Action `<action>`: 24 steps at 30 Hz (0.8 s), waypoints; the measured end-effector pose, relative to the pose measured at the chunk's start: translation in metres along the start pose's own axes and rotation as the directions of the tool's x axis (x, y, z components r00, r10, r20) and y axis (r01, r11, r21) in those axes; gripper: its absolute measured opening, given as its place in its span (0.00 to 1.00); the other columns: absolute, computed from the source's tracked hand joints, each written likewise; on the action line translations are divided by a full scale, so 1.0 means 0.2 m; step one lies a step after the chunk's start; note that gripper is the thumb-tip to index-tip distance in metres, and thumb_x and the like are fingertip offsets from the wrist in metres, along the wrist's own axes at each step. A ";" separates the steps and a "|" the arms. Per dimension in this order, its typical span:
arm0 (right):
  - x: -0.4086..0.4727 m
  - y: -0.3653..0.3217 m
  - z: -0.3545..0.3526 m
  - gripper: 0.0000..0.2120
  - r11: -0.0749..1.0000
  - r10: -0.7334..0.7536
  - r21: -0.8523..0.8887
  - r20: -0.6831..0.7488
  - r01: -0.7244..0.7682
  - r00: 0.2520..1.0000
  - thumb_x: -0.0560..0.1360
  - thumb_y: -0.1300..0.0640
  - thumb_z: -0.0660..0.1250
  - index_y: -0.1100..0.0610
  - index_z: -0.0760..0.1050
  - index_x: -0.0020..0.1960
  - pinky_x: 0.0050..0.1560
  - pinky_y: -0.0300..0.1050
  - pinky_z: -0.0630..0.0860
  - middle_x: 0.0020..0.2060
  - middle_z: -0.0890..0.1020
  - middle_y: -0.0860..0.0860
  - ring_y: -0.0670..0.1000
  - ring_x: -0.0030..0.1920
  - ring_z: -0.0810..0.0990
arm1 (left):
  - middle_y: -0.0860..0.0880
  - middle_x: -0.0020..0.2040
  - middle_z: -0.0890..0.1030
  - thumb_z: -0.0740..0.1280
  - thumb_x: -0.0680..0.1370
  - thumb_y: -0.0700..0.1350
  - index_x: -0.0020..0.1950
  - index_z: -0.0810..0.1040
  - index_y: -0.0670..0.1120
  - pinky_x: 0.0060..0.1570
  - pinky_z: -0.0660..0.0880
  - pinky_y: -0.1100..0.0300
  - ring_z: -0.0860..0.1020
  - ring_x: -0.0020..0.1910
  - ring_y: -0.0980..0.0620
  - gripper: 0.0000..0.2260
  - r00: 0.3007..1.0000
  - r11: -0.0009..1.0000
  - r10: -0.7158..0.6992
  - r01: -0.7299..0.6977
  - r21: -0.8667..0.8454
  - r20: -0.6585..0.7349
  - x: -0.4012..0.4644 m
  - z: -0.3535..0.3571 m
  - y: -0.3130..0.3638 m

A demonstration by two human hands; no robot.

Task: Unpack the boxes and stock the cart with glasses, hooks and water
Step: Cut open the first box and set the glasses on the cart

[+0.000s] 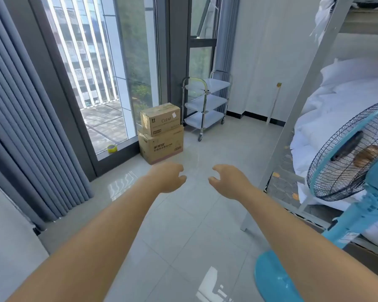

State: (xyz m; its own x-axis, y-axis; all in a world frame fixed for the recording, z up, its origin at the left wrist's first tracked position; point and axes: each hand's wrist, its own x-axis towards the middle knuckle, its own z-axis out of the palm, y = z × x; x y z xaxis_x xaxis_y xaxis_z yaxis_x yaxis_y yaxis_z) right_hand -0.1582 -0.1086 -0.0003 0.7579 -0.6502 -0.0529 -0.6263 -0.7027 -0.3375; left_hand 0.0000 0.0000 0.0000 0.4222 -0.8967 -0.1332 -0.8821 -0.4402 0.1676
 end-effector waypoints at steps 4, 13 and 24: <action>0.10 0.06 0.05 0.21 1.000 0.001 -0.014 0.023 -0.001 1.000 0.80 0.51 0.56 0.61 0.67 0.69 0.63 0.47 0.67 0.67 0.71 0.55 0.55 0.67 0.69 | 0.49 0.70 0.69 0.55 0.81 0.55 0.72 0.66 0.49 0.64 0.67 0.53 0.68 0.68 0.47 0.21 0.999 0.999 -0.037 0.037 0.004 0.029 0.10 0.06 -0.01; 0.54 0.16 0.17 0.23 1.000 0.004 0.003 0.075 -0.004 0.997 0.80 0.51 0.56 0.59 0.62 0.73 0.64 0.47 0.65 0.70 0.68 0.54 0.54 0.69 0.66 | 0.49 0.70 0.69 0.55 0.81 0.54 0.72 0.66 0.49 0.64 0.67 0.53 0.68 0.67 0.47 0.21 0.997 0.999 -0.042 0.042 0.010 0.067 0.54 0.14 -0.15; 1.55 0.22 0.30 0.23 0.994 0.105 0.014 0.145 -0.108 0.984 0.80 0.52 0.56 0.59 0.63 0.72 0.64 0.47 0.65 0.70 0.68 0.53 0.54 0.69 0.66 | 0.47 0.70 0.69 0.54 0.82 0.53 0.73 0.64 0.47 0.64 0.66 0.53 0.68 0.68 0.45 0.21 0.979 0.999 -0.001 0.009 -0.040 0.205 1.55 0.14 -0.52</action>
State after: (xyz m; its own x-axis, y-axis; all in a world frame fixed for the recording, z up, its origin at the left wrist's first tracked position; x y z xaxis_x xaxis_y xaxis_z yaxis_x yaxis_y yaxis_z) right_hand 0.0609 -0.3237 -0.0883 0.7065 -0.6713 -0.2240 -0.7019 -0.6242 -0.3431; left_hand 0.2173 -0.2298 -0.0852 0.3714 -0.8677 -0.3303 -0.8690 -0.4501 0.2054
